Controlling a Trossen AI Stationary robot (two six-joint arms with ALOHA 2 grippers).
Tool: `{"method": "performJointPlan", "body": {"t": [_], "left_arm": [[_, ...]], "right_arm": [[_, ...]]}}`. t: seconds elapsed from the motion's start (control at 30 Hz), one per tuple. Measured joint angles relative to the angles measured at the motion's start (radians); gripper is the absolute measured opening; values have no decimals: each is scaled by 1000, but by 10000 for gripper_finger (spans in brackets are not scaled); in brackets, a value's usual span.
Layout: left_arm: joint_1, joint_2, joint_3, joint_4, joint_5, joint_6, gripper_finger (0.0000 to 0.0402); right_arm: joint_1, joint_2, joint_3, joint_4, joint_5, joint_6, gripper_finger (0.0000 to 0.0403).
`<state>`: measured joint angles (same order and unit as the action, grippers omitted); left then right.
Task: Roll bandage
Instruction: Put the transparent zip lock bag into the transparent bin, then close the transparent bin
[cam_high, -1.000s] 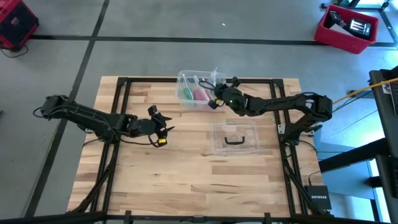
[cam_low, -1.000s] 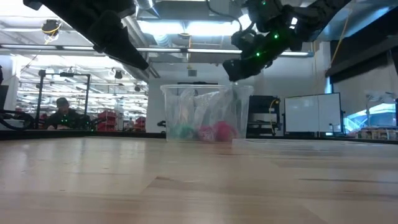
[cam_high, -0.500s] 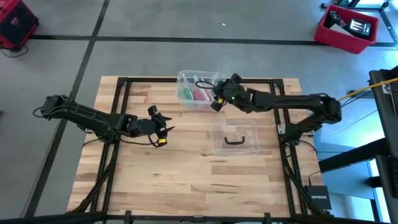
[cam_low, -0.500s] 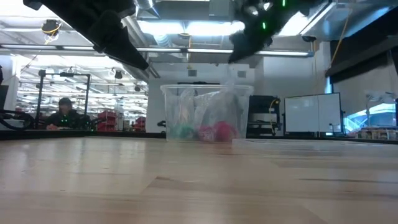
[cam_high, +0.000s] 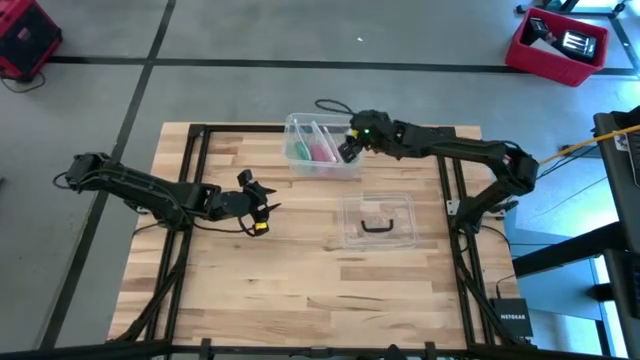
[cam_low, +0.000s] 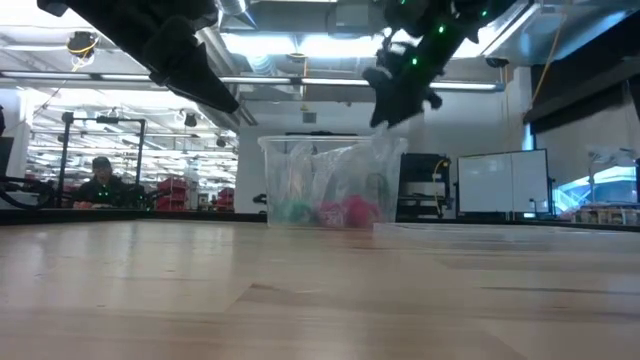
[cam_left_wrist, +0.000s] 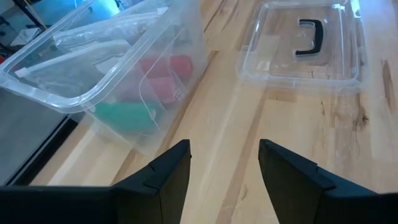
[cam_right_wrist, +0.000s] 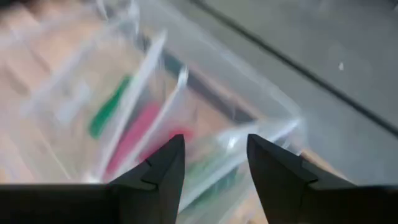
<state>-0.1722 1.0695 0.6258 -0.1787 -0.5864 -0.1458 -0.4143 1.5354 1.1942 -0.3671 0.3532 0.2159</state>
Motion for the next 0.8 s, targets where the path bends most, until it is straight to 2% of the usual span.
{"method": "performJointPlan", "body": {"t": [0.23, 0.37, 0.57, 0.7, 0.8], "left_arm": [[-11, 0, 0, 1, 4, 14, 182], [-11, 0, 0, 1, 4, -4, 182], [-11, 0, 0, 3, 4, -9, 182], [-11, 6, 0, 7, 52, -29, 182], [-11, 29, 0, 14, 79, -61, 182]], "right_arm": [[-12, 105, 0, -39, -25, -11, 156], [-12, 110, 4, -48, -29, -38, 154], [28, -4, 97, -86, -89, -68, 154], [115, -86, 160, -320, -178, -84, 154], [219, -163, 144, -459, -189, -71, 154]]}}
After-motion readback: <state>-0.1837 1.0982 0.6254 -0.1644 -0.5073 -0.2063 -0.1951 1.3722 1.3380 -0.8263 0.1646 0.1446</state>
